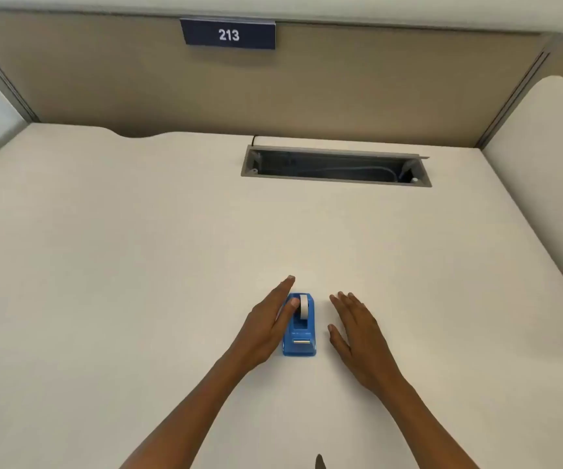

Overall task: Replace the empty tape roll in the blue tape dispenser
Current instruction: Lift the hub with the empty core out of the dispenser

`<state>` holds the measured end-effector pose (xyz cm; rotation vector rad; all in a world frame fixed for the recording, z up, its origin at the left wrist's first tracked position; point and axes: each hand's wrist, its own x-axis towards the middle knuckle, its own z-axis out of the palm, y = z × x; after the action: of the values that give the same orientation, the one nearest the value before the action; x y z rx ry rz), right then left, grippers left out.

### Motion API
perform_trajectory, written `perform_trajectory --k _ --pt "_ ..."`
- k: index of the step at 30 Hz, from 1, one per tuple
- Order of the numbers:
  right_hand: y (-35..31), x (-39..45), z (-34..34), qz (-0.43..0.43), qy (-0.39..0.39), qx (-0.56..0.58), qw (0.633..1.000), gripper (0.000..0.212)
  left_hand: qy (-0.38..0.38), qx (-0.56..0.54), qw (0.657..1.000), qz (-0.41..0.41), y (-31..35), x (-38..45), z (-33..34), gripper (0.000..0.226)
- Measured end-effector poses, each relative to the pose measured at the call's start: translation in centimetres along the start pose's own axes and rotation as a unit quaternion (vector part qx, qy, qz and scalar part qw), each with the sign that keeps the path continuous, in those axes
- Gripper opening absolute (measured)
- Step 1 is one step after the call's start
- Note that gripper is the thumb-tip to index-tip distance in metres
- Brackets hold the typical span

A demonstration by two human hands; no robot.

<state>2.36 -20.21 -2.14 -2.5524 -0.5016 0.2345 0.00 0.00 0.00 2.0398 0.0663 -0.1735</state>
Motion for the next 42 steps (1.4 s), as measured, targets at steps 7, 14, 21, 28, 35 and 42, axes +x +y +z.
perform_trajectory --k 7,14,21,28,35,42 --pt "0.1 -0.3 0.3 -0.017 0.012 0.007 1.000 0.055 -0.019 -0.049 0.998 -0.020 -0.7 -0.2 0.0 0.051" --pt "-1.4 1.2 -0.7 -0.035 0.033 0.084 0.995 0.054 -0.088 0.001 0.996 0.000 -1.1 0.1 -1.0 0.090" --pt "-2.4 3.1 -1.1 -0.067 -0.031 0.119 0.990 0.070 -0.088 0.028 0.995 0.029 -2.1 0.1 -0.6 0.105" --pt "-2.5 3.8 -0.9 -0.055 -0.032 0.123 0.990 0.057 -0.079 0.016 0.996 0.035 -2.5 0.2 -0.4 0.105" --pt "-2.9 4.3 -1.2 -0.056 -0.022 0.138 0.989 0.047 -0.074 0.024 0.996 0.036 -2.8 0.2 -0.3 0.103" --pt "-3.2 4.4 -1.4 -0.045 -0.032 0.142 0.988 0.045 -0.069 0.026 0.997 0.033 -3.0 0.2 -0.1 0.101"
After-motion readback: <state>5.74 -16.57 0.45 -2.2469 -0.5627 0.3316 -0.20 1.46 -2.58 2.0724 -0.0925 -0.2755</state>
